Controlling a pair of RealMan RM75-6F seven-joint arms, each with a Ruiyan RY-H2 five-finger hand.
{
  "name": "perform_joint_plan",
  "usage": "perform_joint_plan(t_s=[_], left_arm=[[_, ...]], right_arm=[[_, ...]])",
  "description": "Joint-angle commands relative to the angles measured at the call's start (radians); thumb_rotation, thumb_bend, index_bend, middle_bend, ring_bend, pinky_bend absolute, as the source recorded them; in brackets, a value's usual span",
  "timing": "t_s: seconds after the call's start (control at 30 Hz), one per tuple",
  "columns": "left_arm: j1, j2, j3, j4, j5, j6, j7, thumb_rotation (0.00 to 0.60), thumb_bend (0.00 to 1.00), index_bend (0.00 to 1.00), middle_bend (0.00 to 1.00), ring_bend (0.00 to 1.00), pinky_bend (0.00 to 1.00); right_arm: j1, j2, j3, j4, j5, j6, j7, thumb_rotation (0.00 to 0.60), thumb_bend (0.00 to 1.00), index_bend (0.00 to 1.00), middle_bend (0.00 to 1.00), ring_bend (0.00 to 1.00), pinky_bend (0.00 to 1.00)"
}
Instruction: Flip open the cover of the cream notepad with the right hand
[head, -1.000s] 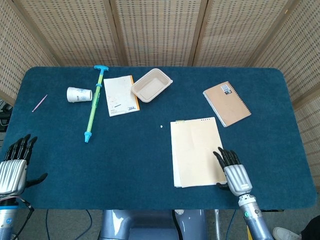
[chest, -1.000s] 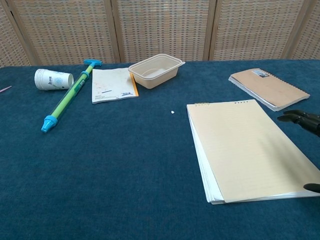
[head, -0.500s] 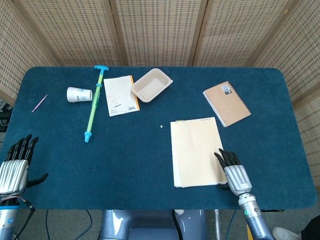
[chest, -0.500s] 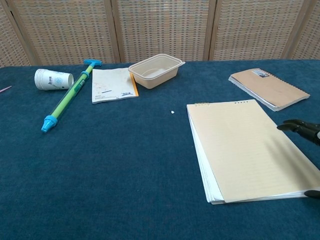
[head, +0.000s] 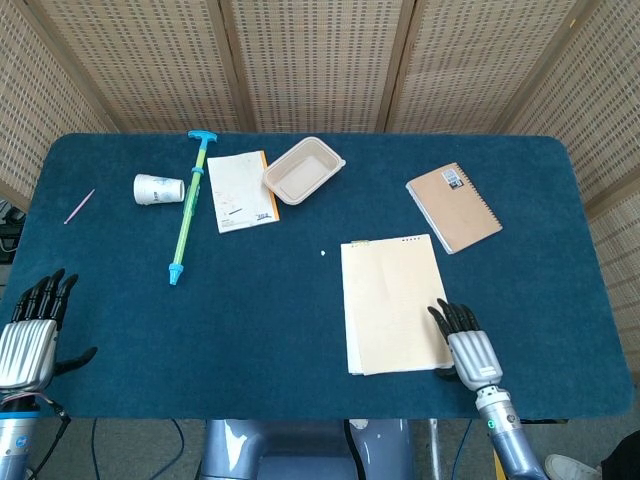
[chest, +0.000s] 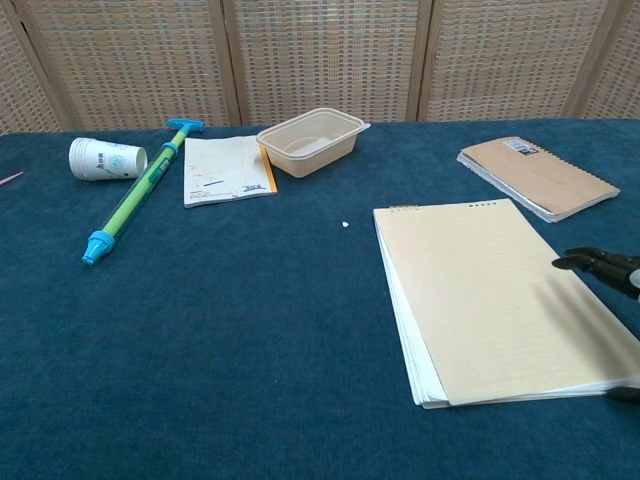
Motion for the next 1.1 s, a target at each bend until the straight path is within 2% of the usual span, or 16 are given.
perform_joint_plan(t_s=[0.03,0.23,0.5,0.7,1.1], left_arm=[[0.001,-0.001,0.000,0.000,0.001,0.002,0.000,0.600,0.12,0.00,0.00,0.00,0.08],[0.002,0.000,0.002,0.000,0.006,0.004,-0.004,0.600,0.12,0.00,0.00,0.00,0.08],[0.003,-0.003,0.003,0.002,0.014,0.008,-0.009,0.600,0.12,0.00,0.00,0.00,0.08],[0.003,-0.002,0.001,0.003,0.012,0.009,-0.013,0.600,0.12,0.00,0.00,0.00,0.08],[0.002,-0.002,0.000,0.005,0.009,0.006,-0.017,0.600,0.12,0.00,0.00,0.00,0.08]], right_arm=[[0.001,-0.007,0.001,0.009,0.004,-0.004,0.001,0.600,0.08,0.00,0.00,0.00,0.07],[0.007,-0.024,0.008,0.038,0.012,-0.010,0.004,0.600,0.09,0.00,0.00,0.00,0.07],[0.015,-0.053,0.020,0.073,0.000,0.008,0.033,0.600,0.37,0.00,0.00,0.00,0.09],[0.029,-0.060,0.034,0.077,0.001,0.005,0.036,0.600,0.50,0.00,0.00,0.00,0.10],[0.075,-0.073,0.079,0.071,0.022,-0.023,0.026,0.600,0.53,0.00,0.00,0.00,0.10]])
